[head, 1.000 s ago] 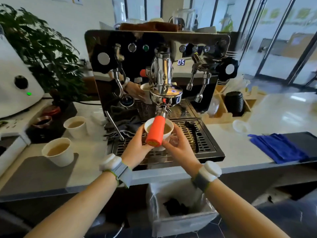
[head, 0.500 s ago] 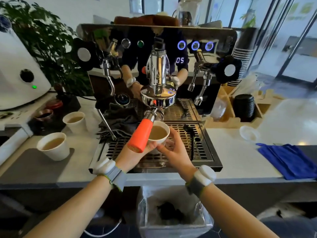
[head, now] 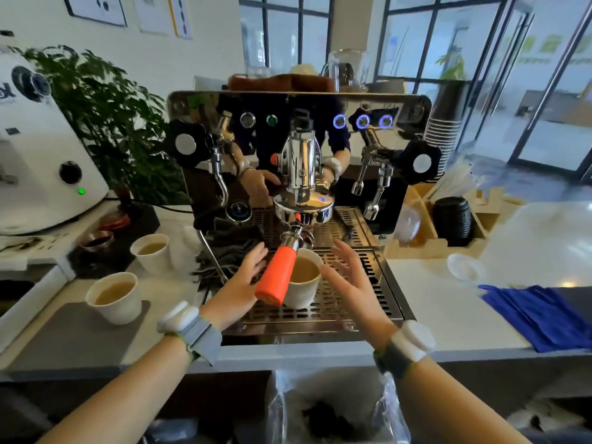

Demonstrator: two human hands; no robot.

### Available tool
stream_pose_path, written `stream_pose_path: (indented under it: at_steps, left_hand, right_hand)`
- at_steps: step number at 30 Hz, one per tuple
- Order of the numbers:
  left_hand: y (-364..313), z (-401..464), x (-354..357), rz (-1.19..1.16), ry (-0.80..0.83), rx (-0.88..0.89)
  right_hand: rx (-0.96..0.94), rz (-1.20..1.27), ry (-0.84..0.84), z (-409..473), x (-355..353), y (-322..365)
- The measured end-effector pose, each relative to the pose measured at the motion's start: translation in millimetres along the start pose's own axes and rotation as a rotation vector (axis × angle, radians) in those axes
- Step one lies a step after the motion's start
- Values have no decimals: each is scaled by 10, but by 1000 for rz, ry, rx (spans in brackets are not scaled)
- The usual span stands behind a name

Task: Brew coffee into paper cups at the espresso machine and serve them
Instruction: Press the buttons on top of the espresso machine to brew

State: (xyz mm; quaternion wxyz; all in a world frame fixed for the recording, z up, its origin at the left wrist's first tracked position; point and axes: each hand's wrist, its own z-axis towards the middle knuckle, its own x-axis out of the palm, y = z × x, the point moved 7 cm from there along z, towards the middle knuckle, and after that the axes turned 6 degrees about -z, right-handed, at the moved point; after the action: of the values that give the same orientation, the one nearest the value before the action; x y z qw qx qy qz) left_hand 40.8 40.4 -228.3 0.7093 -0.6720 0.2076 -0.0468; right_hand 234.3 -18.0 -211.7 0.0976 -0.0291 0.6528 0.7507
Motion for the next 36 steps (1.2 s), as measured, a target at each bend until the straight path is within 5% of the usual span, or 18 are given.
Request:
stream_pose_path:
  at_steps: [20,36]
  left_hand:
    - [-2206,-30,-367,142,-148,531]
    - [-2906,-131,-869,291,-328,763]
  right_hand:
    - [-592,-201,-84,360,-317,2138]
    - [-538,-380,-324,947,-1107,2645]
